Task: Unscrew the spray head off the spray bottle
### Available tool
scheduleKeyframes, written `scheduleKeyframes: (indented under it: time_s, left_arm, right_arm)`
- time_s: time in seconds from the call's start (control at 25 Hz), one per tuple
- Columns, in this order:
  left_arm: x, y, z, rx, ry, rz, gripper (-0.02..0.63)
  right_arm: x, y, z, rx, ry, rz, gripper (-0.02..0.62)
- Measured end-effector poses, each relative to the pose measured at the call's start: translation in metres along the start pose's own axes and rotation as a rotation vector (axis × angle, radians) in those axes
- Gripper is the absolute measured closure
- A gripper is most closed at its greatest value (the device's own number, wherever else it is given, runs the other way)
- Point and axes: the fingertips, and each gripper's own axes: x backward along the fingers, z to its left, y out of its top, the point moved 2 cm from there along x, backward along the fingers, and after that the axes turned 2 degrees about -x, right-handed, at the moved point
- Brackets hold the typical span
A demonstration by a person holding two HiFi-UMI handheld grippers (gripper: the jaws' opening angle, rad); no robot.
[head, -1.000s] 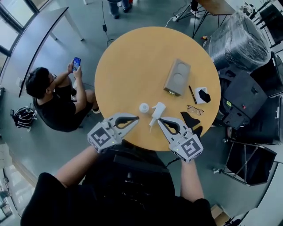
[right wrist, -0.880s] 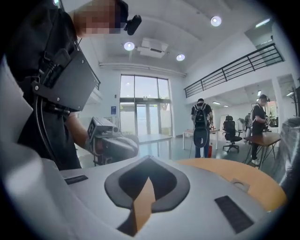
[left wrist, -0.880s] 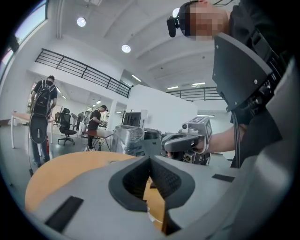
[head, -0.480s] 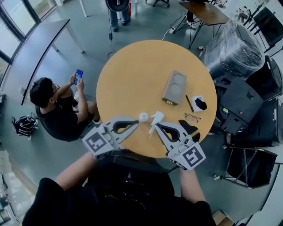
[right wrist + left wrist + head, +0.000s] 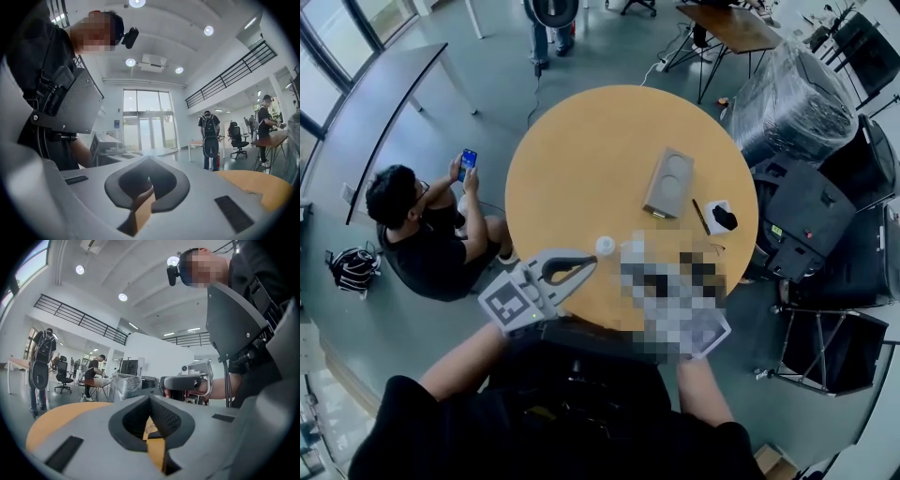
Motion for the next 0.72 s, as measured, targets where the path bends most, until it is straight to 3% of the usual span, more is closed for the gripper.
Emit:
scheduleKeyframes:
  time_s: [0.72]
  left_arm:
    - [-0.024, -0.007, -0.007, -0.042, -0.018, 0.022, 0.589]
  right_arm:
    - [0.010, -0.011, -0.014, -0.032, 0.010, 0.019, 0.597]
